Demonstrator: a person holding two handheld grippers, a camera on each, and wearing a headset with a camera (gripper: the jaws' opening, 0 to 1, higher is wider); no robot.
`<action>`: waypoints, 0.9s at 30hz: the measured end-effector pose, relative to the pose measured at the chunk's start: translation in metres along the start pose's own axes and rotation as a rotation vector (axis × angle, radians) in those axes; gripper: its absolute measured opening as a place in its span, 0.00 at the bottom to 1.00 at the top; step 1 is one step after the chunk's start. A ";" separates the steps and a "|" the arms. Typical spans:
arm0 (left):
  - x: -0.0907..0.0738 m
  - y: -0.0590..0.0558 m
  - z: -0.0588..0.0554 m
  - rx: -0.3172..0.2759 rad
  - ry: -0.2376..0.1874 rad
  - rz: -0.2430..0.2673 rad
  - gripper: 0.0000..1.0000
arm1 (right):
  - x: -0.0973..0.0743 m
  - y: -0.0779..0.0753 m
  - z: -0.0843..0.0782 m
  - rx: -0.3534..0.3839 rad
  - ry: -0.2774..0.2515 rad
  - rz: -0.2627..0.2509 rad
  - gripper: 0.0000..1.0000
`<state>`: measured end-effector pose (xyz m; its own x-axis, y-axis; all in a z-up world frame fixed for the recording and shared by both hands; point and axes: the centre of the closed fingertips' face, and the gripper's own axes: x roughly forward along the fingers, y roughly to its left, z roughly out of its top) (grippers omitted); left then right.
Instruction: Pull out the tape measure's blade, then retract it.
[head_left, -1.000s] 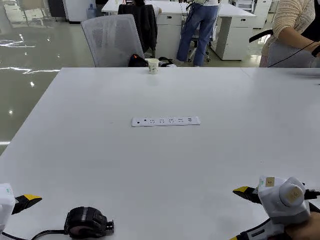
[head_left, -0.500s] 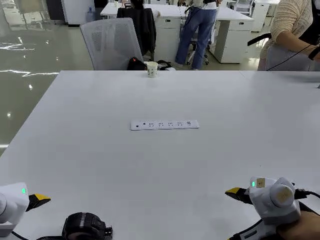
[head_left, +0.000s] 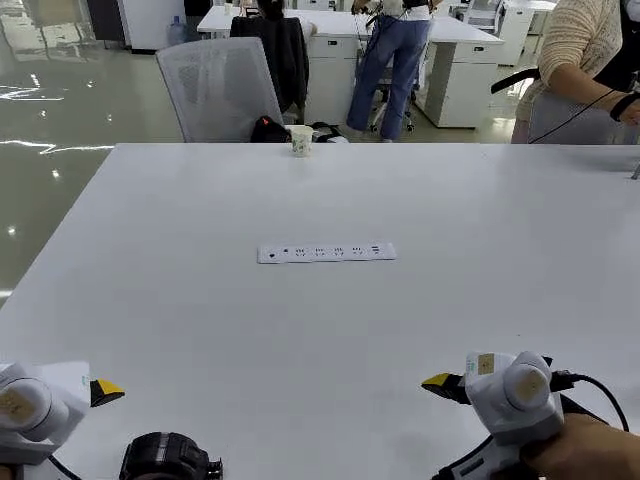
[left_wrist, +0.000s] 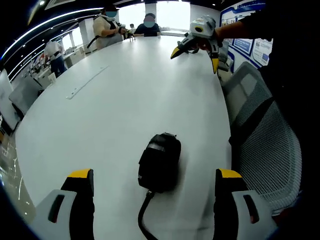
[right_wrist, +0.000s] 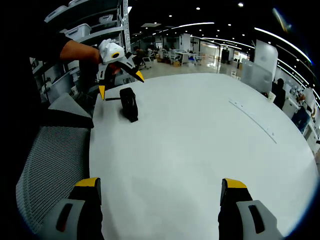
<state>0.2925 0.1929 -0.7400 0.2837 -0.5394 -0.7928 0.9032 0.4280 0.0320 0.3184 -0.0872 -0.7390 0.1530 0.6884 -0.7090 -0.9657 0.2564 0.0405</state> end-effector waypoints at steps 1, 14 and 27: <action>0.002 0.001 0.000 0.011 0.005 0.001 0.98 | 0.003 0.000 0.002 -0.004 -0.001 0.003 0.99; 0.021 -0.001 0.006 0.092 0.060 -0.064 0.90 | 0.036 0.014 0.021 -0.024 -0.022 0.048 0.99; 0.034 -0.011 0.010 0.151 0.113 -0.115 0.76 | 0.057 0.019 0.039 -0.050 -0.030 0.054 0.99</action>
<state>0.2949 0.1627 -0.7610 0.1460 -0.4897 -0.8596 0.9678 0.2508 0.0215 0.3171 -0.0171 -0.7510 0.1059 0.7204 -0.6855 -0.9818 0.1849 0.0427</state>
